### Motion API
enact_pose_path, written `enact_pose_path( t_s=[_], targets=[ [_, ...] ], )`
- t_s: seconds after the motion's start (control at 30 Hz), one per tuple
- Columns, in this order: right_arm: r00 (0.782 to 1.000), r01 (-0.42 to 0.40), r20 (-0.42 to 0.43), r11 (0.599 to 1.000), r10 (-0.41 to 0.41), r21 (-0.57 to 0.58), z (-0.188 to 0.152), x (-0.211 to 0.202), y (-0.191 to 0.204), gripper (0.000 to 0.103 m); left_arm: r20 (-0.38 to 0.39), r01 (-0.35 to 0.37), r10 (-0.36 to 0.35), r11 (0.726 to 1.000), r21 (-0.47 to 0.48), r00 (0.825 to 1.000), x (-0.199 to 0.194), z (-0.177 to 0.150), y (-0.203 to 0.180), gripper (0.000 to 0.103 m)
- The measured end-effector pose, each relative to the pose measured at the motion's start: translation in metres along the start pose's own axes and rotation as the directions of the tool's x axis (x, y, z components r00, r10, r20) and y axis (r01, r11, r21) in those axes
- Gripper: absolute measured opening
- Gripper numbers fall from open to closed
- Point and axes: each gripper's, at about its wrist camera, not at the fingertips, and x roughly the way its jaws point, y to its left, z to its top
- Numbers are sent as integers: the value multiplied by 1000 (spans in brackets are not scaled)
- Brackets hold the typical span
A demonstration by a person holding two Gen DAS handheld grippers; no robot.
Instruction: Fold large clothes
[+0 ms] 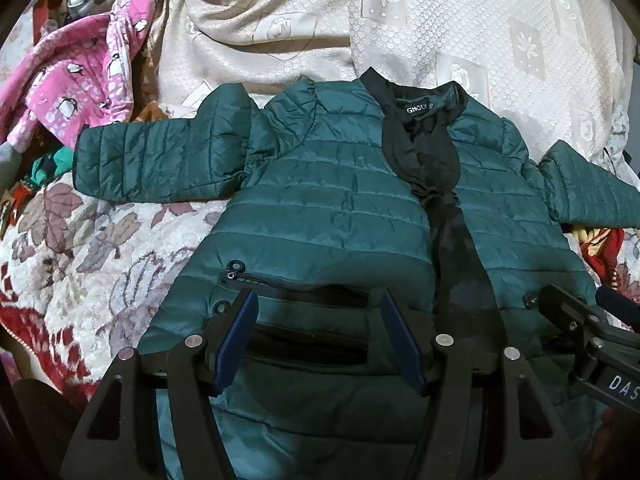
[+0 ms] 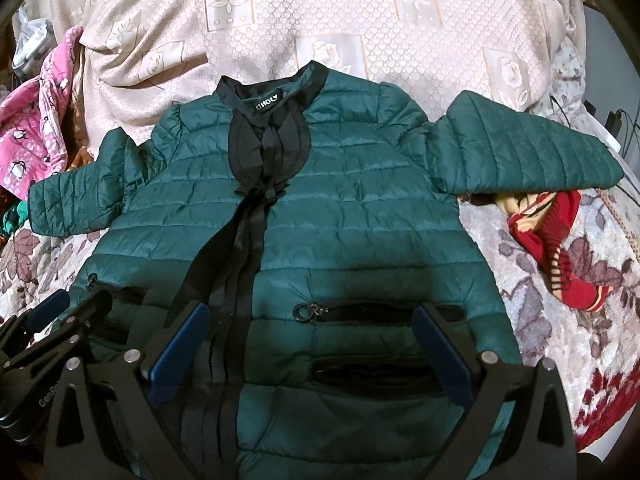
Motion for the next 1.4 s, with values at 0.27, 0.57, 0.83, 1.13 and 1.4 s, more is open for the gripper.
enact_pose_path(
  t_s=[0.27,0.57,0.83,1.13,1.4],
  targets=[
    [1000,-4,-10,1000,3,-11,-1,2,2,103,11,-7,7,1000,0,1000,1,-1,3,38],
    [1000,15,18,1000,-15,-24,0,3,5,103,-2,-23,23,1000,-9,1000,5,1,8,38],
    [1000,13,2,1000,-13,-20,5,8,6,103,-8,-26,26,999,-20,1000,11,1,11,38],
    [1000,13,-20,1000,-13,-19,5,19,4,103,-23,-29,28,999,-37,999,20,-1,18,38],
    [999,18,-28,999,-19,-32,6,25,7,103,-31,-31,30,999,-43,999,24,-2,21,38]
  ],
)
